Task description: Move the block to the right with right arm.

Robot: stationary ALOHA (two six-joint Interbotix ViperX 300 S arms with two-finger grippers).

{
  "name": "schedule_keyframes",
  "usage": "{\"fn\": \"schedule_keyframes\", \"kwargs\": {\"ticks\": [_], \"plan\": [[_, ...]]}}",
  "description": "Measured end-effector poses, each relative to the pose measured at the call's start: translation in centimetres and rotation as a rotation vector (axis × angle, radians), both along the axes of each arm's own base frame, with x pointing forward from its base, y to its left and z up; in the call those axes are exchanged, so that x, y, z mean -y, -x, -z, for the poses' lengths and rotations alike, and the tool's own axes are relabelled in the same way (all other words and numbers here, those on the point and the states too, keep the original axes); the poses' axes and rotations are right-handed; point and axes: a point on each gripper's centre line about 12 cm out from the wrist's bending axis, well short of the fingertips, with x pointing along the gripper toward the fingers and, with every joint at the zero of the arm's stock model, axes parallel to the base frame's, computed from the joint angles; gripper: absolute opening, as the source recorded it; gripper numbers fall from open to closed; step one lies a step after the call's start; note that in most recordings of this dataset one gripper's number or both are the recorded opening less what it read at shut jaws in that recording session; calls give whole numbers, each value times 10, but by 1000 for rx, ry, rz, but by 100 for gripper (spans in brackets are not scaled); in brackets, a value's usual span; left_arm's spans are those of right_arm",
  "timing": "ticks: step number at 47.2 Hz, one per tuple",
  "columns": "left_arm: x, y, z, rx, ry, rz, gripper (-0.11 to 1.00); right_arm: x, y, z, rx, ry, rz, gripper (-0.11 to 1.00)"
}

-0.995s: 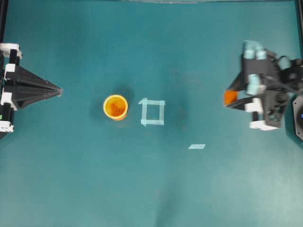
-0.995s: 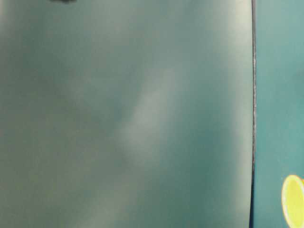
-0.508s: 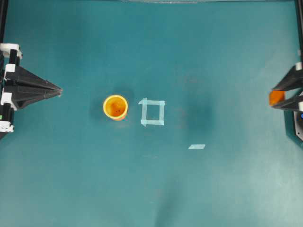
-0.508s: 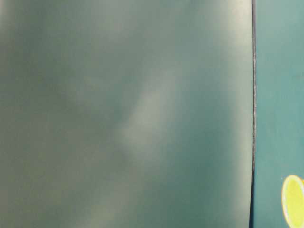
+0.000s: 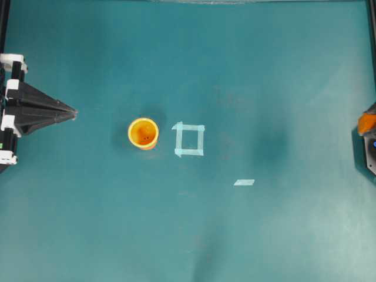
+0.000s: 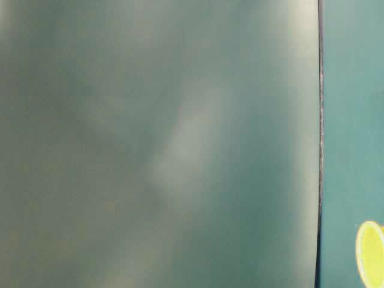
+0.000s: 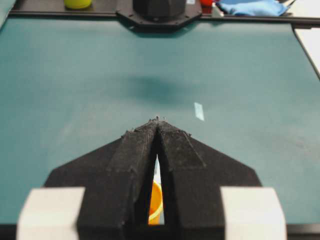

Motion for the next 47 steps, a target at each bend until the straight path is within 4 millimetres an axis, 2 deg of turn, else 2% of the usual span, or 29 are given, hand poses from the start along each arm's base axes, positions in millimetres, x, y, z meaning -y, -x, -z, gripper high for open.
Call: {"fn": "schedule_keyframes", "kwargs": {"ticks": [17, 47], "plan": [[0, 0, -1, 5, -2, 0, 0, -1, 17, -11, 12, 0, -4, 40], [0, 0, -1, 3, -2, 0, 0, -3, 18, -14, 24, -13, -8, 40]]}}
